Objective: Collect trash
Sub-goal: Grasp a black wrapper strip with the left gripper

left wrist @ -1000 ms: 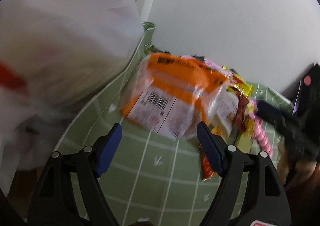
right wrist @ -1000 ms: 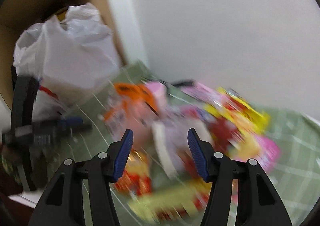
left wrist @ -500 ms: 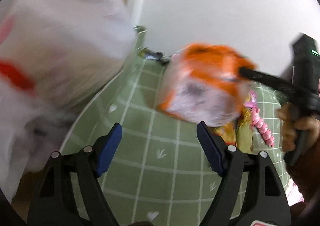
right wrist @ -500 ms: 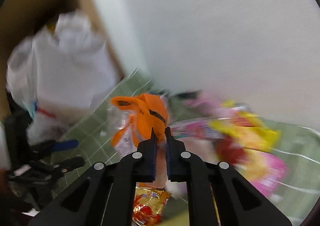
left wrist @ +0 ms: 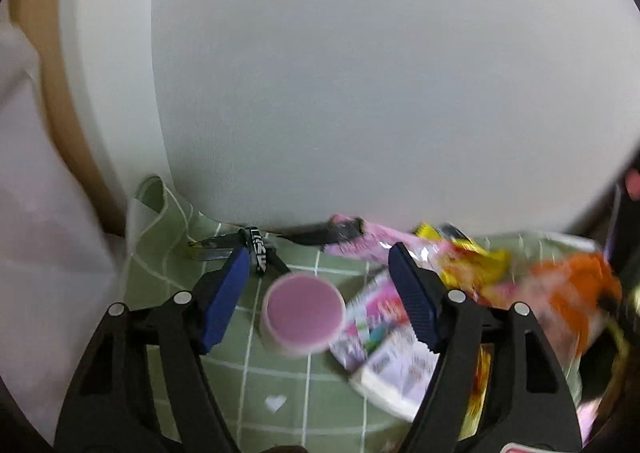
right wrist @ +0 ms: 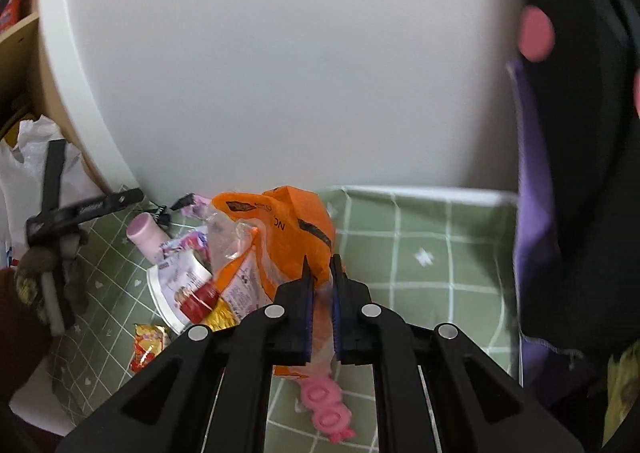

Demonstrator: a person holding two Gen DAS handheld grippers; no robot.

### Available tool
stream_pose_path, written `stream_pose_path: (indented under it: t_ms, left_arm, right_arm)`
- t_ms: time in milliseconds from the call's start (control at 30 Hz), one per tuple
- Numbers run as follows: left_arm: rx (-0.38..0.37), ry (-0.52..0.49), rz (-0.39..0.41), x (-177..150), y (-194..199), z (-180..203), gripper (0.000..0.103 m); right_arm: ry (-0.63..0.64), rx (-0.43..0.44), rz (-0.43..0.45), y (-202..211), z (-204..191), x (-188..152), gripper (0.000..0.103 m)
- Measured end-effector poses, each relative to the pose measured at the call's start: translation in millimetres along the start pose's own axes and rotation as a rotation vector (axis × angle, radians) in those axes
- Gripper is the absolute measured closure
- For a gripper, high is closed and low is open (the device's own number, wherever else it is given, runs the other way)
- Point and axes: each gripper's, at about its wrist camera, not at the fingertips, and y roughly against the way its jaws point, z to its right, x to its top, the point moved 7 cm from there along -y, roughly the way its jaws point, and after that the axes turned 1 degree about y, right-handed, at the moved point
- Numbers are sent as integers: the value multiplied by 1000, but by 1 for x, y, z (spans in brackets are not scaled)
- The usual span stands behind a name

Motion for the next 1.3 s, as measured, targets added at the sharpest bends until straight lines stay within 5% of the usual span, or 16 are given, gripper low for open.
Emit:
stream_pose_path:
  t_ms: [100,233,400,767,900,1100,1267,1300]
  left_arm:
    - [15,50,26,-1,3,1,43]
    - [-68,-44,105,-10,20,50,43]
    - [-55,-126,13,-27,-23,83,43]
    - [190,31,66,-24,-35,2,48]
    - [129,100,48,-19,-36,-16,48]
    - [134,-92,30,3,-62,-1,48]
    - [215,-276,-7,11,-89,10,48]
    - [228,-300,-25,12,-95,11,55]
  right_arm:
    - [-26,-2,-5,3,9,-9,95]
    - [-43,-12,-16,-1,16,-15,95]
    - [-63,-33,-13,-3,26,-14,95]
    - [-27,-26,-23,-3,22,-14,95]
    - [-13,-10,-15,0,23,-14,95]
    - [3,10,-11,4,26,-15,95]
    - [27,-7,-19,11,29,-19,95]
    - [29,-11,-22,12,29,-19,95]
